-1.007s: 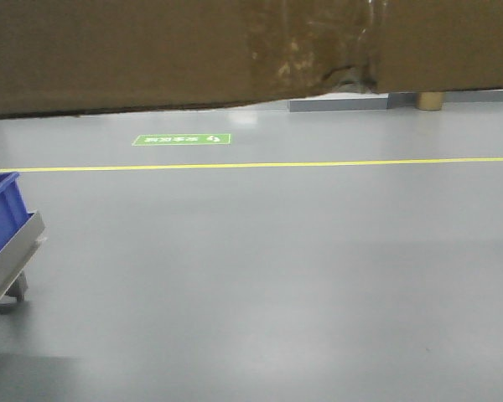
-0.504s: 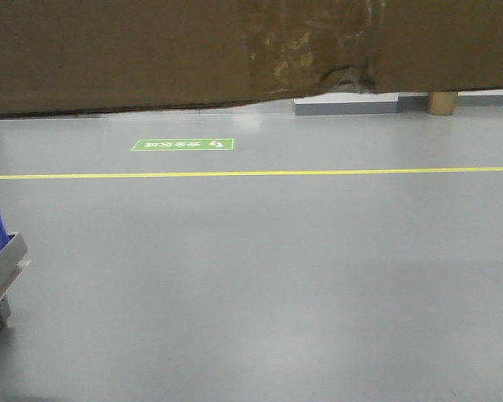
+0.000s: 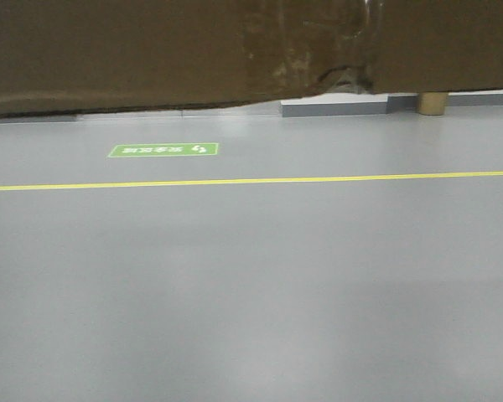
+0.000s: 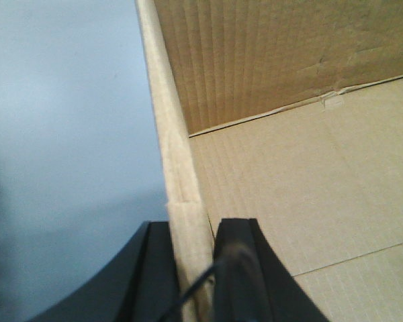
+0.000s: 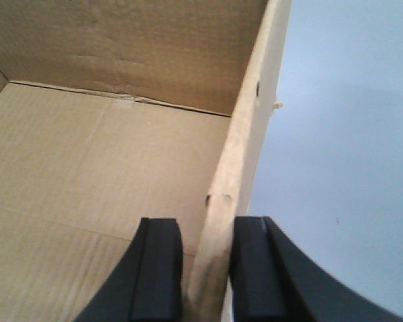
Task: Grab carton from right shelf to conveyor
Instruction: 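Hold the carton with both grippers while the base drives away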
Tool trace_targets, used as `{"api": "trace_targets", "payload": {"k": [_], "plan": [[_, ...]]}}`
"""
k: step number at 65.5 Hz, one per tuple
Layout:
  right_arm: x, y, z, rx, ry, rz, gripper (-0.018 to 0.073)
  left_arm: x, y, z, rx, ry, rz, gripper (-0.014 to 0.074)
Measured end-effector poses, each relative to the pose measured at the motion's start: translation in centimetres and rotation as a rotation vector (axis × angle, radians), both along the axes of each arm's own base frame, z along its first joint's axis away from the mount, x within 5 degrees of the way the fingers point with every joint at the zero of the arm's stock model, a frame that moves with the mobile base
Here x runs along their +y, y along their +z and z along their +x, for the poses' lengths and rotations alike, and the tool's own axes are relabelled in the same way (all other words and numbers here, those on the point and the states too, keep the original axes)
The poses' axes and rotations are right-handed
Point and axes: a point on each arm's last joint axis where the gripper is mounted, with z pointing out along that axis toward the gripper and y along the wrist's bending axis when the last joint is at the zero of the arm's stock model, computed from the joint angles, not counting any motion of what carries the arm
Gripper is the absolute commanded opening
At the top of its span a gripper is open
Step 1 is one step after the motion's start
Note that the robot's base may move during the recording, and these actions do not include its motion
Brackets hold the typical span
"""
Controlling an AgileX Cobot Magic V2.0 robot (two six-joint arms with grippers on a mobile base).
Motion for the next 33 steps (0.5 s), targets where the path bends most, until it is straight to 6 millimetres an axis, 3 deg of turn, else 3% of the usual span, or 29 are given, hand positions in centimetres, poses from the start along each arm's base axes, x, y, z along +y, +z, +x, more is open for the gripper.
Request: {"api": "trace_targets", "payload": {"k": [33], "plan": [[0.02, 0.07, 0.05, -0.009, -0.001, 0.004, -0.0066, 0.02, 0.01, 0.01, -0.001, 0.001, 0.002, -0.0016]]}}
